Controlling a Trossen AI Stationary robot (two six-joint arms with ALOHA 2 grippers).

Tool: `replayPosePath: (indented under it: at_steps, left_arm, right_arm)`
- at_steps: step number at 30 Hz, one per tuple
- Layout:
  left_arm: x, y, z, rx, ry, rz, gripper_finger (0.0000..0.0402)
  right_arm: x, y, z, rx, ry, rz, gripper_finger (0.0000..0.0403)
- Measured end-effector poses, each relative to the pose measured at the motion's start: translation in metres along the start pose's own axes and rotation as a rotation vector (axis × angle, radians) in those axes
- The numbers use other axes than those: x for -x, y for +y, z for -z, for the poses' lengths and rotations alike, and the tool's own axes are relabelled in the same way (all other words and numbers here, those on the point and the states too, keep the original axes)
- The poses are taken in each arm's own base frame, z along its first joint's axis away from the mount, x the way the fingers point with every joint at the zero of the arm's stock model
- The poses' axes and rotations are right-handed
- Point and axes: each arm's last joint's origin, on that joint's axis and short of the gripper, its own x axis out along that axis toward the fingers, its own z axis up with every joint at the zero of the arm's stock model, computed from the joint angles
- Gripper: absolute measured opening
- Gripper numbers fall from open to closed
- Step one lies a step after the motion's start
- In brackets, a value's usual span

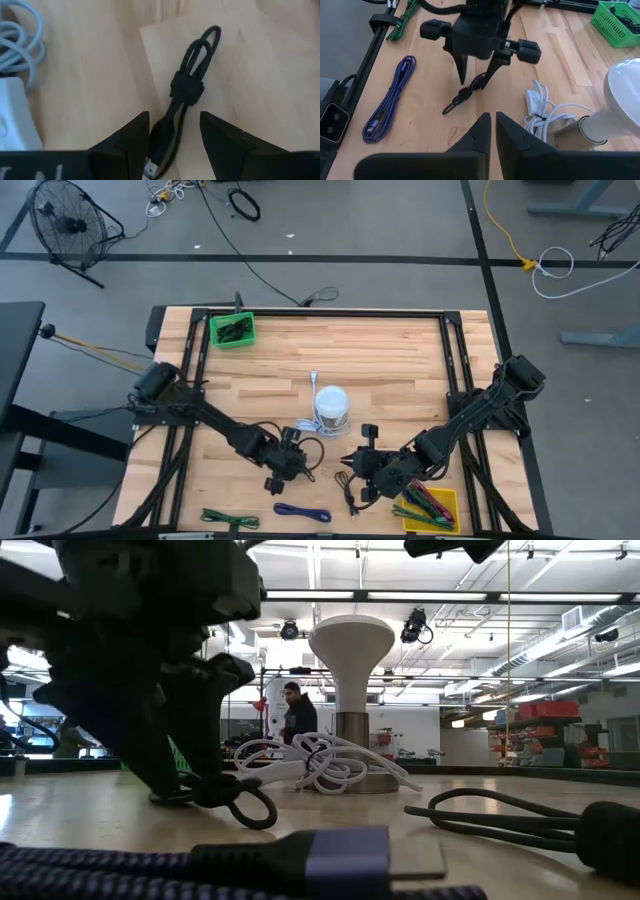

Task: Pick & Place USB Port
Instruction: Put the plain black charger cable into the green basket

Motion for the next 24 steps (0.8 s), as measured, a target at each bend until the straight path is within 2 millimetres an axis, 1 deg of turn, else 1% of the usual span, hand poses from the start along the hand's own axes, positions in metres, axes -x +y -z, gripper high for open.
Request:
replayPosePath:
  at_steps: [4,8,10,11,13,15,16,24]
  left_arm:
    - [-0.0082,-0.0013,0.0024,-0.004,0.019,0.011,0.0181]
    - [-0.0096,-0.0007,0.0024,0.006,0.021,0.005,0.0177]
    - [-0.0098,0.0005,0.0022,0.012,0.02,0.005,0.0159]
    - [-0.0099,0.0005,0.0022,0.016,0.021,0.009,0.0143]
    - [-0.0098,0.0008,0.0022,0.04,0.023,0.016,0.0098]
    - [-0.0101,0.0024,0.002,0.053,0.031,0.049,0.0041]
    - [-0.01,0.0033,0.0018,0.068,0.033,0.062,0.0024]
    - [-0.0089,0.0047,0.0011,0.134,0.026,0.058,0.0014]
  right_arm:
    - [-0.0001,0.0002,0.0004,0.001,0.005,-0.007,0.0027]
    - [-0.0001,0.0002,0.0004,0.004,0.005,-0.007,0.0027]
    - [-0.0001,0.0002,0.0005,0.004,0.005,-0.007,0.0027]
    - [-0.0001,0.0002,0.0005,0.004,0.005,-0.007,0.0027]
    - [-0.0001,0.0001,0.0005,0.004,0.006,-0.007,0.0027]
    - [-0.0001,0.0001,0.0005,0.004,0.006,-0.007,0.0027]
    - [-0.0001,0.0002,0.0006,0.005,0.006,-0.007,0.0027]
    - [0.0,0.0,0.0008,0.007,0.009,-0.006,0.0027]
